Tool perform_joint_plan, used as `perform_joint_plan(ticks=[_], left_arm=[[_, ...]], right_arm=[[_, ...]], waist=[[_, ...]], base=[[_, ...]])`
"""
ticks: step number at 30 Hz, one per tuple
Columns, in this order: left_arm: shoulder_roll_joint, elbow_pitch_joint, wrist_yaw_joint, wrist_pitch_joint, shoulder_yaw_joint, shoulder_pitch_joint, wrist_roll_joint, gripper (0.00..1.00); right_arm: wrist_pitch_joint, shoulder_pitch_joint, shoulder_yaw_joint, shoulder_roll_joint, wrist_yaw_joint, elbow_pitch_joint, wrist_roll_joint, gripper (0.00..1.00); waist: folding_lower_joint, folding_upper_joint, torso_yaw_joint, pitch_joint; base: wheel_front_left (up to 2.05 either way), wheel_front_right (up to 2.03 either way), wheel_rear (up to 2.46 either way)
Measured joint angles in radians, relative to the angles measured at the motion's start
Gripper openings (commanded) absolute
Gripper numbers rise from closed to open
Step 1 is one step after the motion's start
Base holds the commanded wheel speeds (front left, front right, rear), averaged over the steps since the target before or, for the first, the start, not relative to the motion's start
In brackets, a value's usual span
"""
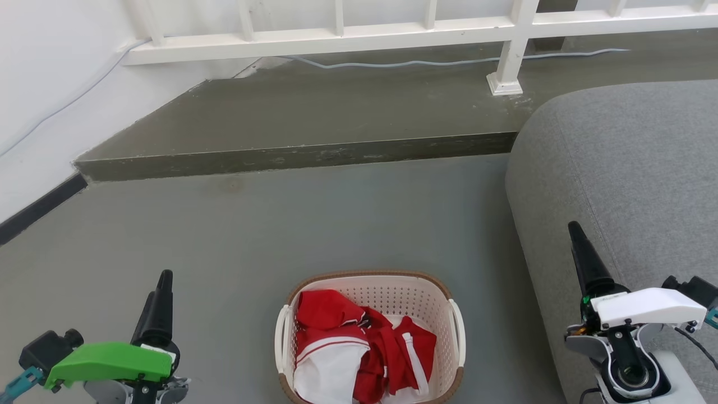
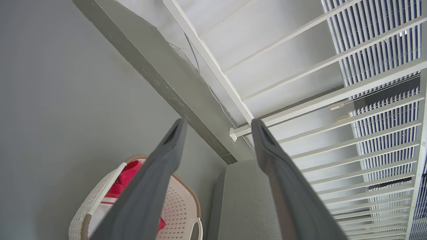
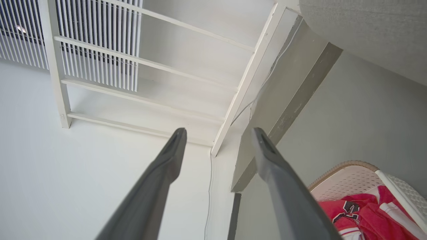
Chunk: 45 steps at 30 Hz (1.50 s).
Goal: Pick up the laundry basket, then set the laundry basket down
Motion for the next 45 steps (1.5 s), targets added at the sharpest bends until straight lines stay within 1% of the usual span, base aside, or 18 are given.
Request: perform_joint_plan(ticks=[6,13,18,19,21,24,32,35,38,45], left_arm=[[0.005,-0.015,0.000,-0.021,-0.002,-0.001,0.123,1.00],[0.021,-0.030,0.001,-0.045,-0.029,-0.002,0.282,1.00],[0.026,-0.036,0.010,-0.063,-0.055,-0.002,0.397,1.00],[0.026,-0.036,0.010,-0.063,-0.055,-0.002,0.397,1.00],[0.027,-0.040,0.015,-0.071,-0.062,-0.002,0.437,1.00],[0.027,-0.044,0.028,-0.081,-0.069,-0.002,0.492,1.00],[0.024,-0.060,0.048,-0.109,-0.078,-0.002,0.637,1.00],[0.020,-0.064,0.048,-0.124,-0.084,-0.002,0.677,1.00],[0.019,-0.069,0.048,-0.133,-0.090,-0.002,0.718,1.00],[0.014,-0.085,0.050,-0.159,-0.096,-0.002,0.823,1.00]], right_arm=[[-0.024,-0.007,0.039,-0.012,0.000,0.004,-0.068,1.00],[-0.049,-0.020,0.074,-0.035,0.000,0.022,-0.169,1.00],[-0.064,-0.024,0.104,-0.048,-0.001,0.037,-0.254,1.00],[-0.064,-0.024,0.104,-0.048,-0.001,0.037,-0.254,1.00],[-0.073,-0.031,0.109,-0.051,-0.002,0.038,-0.291,1.00],[-0.083,-0.046,0.111,-0.057,-0.012,0.038,-0.344,1.00],[-0.115,-0.065,0.142,-0.082,-0.072,0.038,-0.547,1.00],[-0.125,-0.065,0.158,-0.082,-0.076,0.038,-0.597,1.00],[-0.135,-0.065,0.169,-0.080,-0.092,0.037,-0.638,1.00],[-0.160,-0.065,0.185,-0.077,-0.105,0.027,-0.737,1.00]], waist=[[0.0000,0.0000,-0.001,0.001],[0.0000,0.0000,-0.002,0.003],[0.0000,0.0000,-0.003,0.005],[0.0000,0.0000,-0.003,0.005],[0.0000,0.0000,-0.004,0.006],[0.0000,0.0000,-0.006,0.007],[0.0000,0.0000,-0.013,0.010],[0.0000,0.0000,-0.015,0.011],[0.0000,0.0000,-0.018,0.011],[0.0000,0.0000,-0.022,0.014]], base=[[0.00,0.00,0.00],[0.00,0.00,0.00],[0.00,0.00,0.00],[0.00,0.00,0.00],[0.00,0.00,0.00],[0.00,0.00,0.00],[0.00,0.00,0.00],[0.00,0.00,0.00],[0.00,0.00,0.00],[0.00,0.00,0.00]])
